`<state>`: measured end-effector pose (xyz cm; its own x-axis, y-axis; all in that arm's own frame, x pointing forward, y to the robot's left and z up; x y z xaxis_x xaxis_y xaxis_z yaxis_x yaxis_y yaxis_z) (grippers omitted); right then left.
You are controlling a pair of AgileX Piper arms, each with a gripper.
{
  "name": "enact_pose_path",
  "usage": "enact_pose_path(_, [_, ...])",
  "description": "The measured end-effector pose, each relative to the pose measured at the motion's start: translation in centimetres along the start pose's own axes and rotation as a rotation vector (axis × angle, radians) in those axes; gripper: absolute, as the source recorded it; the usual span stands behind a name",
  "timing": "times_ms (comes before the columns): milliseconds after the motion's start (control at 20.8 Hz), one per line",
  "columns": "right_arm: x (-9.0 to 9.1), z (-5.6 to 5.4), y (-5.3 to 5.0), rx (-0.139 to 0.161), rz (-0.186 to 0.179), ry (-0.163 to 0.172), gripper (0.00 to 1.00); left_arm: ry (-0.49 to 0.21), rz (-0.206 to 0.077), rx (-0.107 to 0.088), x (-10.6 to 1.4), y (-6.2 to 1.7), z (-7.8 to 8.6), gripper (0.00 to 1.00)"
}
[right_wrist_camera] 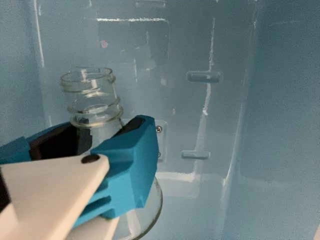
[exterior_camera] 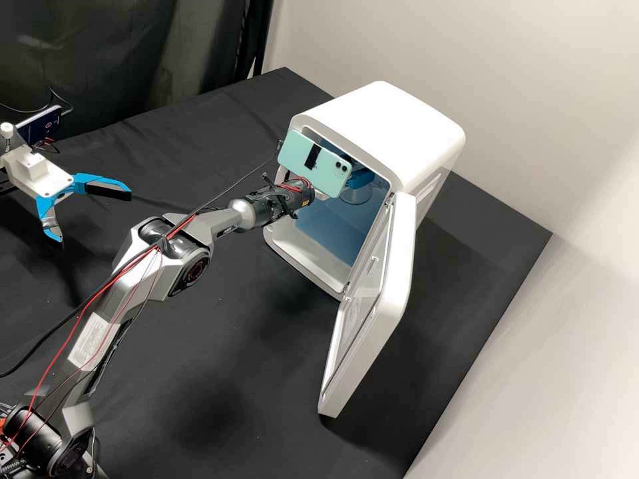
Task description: Place the flask in the incubator
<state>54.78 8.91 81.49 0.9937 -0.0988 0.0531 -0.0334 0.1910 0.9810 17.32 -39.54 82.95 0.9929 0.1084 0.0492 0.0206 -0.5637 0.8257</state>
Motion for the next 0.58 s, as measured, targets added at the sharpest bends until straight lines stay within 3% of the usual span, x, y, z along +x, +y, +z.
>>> enact_pose_path(578, [-0.07, 0.26, -0.35, 0.011, -0.010, -0.007, 0.00, 0.000, 0.000, 0.000, 0.00, 0.00, 0.00, 1.00])
